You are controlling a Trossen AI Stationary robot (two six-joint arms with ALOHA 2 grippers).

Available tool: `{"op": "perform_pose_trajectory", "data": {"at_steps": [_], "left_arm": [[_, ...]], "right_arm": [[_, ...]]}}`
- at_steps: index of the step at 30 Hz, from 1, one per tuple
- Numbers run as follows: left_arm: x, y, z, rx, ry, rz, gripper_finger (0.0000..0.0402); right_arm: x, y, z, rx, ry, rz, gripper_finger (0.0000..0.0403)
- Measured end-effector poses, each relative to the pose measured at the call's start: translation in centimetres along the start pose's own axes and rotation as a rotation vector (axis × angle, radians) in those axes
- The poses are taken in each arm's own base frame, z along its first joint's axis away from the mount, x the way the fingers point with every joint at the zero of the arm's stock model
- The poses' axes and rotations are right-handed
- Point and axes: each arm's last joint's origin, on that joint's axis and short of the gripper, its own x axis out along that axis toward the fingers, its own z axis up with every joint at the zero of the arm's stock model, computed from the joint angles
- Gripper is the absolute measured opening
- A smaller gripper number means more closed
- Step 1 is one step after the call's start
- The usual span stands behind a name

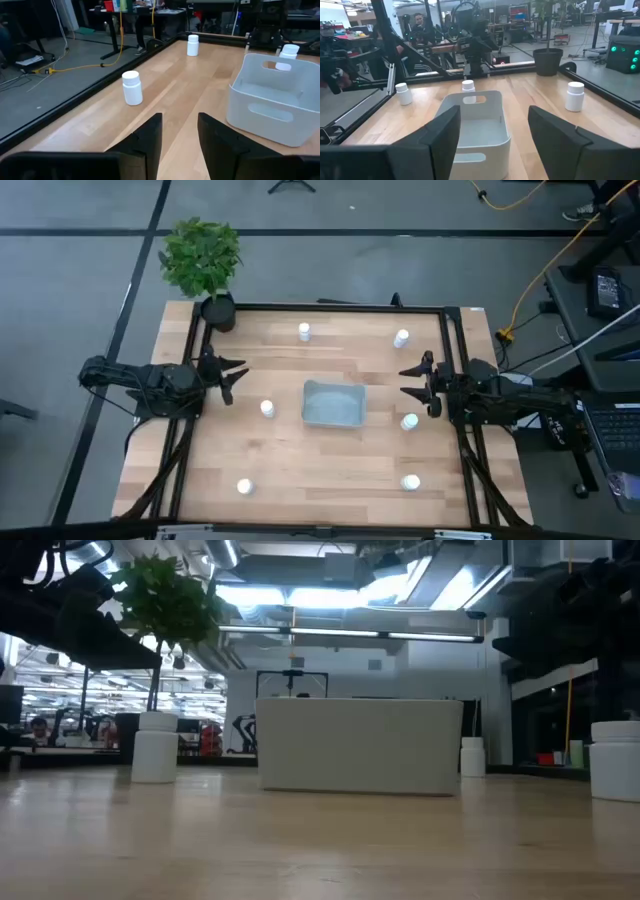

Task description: Pick and place pill bottles into a basket

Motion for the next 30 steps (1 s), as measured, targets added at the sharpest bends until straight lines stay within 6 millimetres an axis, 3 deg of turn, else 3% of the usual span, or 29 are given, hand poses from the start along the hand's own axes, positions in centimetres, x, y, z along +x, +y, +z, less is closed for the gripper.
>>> {"op": "perform_pose_trajectory", "data": {"at_steps": [30], "left_arm": [[0.01, -0.17, 0.11, -0.118, -0.003, -0.051, 0.0119]], "right_arm": [[0.0, 0.0, 0.0, -0.001, 0.0, 0.0, 0.0236]]}}
